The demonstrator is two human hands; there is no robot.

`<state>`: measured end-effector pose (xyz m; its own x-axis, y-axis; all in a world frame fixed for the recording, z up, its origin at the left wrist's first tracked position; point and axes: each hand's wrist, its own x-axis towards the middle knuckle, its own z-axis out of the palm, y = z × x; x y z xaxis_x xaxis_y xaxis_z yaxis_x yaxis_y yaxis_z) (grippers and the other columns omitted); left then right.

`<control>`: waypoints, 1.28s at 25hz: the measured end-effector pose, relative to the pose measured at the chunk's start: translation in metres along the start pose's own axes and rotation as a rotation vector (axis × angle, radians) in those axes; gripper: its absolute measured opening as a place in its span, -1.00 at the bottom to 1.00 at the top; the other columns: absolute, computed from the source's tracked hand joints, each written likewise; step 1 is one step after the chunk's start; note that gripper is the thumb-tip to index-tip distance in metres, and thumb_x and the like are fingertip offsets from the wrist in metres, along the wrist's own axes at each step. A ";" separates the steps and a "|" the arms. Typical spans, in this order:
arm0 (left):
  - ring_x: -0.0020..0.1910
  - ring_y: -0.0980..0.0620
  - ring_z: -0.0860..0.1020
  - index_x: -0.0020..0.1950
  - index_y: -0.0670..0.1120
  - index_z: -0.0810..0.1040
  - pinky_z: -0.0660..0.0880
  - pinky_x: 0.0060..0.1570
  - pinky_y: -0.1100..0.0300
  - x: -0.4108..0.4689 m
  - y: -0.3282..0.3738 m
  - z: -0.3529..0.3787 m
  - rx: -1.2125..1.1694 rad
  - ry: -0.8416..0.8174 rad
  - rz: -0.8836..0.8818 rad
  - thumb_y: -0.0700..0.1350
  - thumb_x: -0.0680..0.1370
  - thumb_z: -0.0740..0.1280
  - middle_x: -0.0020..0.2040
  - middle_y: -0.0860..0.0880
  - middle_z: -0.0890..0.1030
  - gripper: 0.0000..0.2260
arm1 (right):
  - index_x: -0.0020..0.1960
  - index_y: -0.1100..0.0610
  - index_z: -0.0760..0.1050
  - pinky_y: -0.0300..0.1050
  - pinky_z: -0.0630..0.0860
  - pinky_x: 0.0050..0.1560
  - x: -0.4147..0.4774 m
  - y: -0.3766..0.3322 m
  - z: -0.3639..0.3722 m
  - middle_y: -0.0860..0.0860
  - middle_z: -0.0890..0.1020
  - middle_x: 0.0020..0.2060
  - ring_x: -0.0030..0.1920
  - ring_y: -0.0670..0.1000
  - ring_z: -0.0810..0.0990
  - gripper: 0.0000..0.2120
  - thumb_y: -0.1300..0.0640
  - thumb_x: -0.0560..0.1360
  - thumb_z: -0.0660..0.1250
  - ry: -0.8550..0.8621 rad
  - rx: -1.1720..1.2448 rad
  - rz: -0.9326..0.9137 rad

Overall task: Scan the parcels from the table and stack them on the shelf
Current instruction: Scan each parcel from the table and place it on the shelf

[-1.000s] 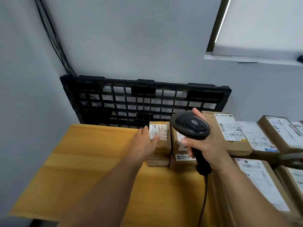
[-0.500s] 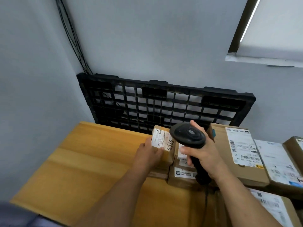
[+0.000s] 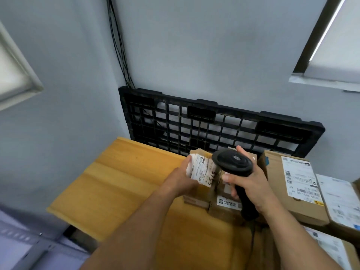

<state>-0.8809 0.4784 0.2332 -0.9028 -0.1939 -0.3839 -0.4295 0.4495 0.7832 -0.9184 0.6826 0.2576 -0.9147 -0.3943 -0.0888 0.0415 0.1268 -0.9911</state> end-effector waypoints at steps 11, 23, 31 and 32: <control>-0.06 0.13 0.57 0.55 0.11 0.01 0.52 -0.36 0.36 -0.033 -0.026 -0.067 -0.253 0.209 0.185 -0.30 0.44 0.46 -0.01 0.03 0.54 -0.13 | 0.41 -0.36 0.19 -0.10 0.54 -0.44 -0.055 -0.040 0.051 0.04 0.68 -0.23 -0.46 0.10 0.55 -0.03 0.09 0.18 0.59 -0.106 0.082 -0.118; 0.11 0.02 0.52 0.30 0.10 0.47 0.52 -0.26 0.32 -0.034 -0.039 -0.147 -0.241 0.355 0.289 -0.19 0.52 0.35 0.23 -0.03 0.48 -0.62 | 0.42 -0.34 0.21 -0.13 0.55 -0.44 -0.059 -0.069 0.097 0.16 0.69 -0.10 -0.47 0.08 0.54 -0.03 0.09 0.14 0.58 -0.149 0.071 -0.152; 0.09 0.05 0.53 0.21 0.11 0.55 0.54 -0.15 0.28 -0.035 -0.047 -0.194 -0.132 0.311 0.316 -0.17 0.52 0.37 0.20 -0.02 0.53 -0.70 | 0.51 -0.25 0.15 0.01 0.52 -0.42 -0.063 -0.073 0.128 0.20 0.64 -0.31 -0.47 0.14 0.52 0.00 0.18 0.23 0.57 -0.164 -0.032 -0.157; 0.09 0.05 0.53 0.22 0.11 0.54 0.53 -0.17 0.29 -0.035 -0.048 -0.197 -0.130 0.302 0.318 -0.18 0.53 0.36 0.20 -0.02 0.53 -0.70 | 0.52 -0.23 0.14 0.02 0.52 -0.41 -0.064 -0.073 0.132 0.22 0.63 -0.33 -0.47 0.14 0.51 0.00 0.19 0.24 0.56 -0.166 -0.033 -0.160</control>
<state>-0.8325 0.2915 0.3056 -0.9476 -0.3179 0.0305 -0.1114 0.4184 0.9014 -0.8101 0.5785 0.3220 -0.8297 -0.5558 0.0511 -0.1142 0.0794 -0.9903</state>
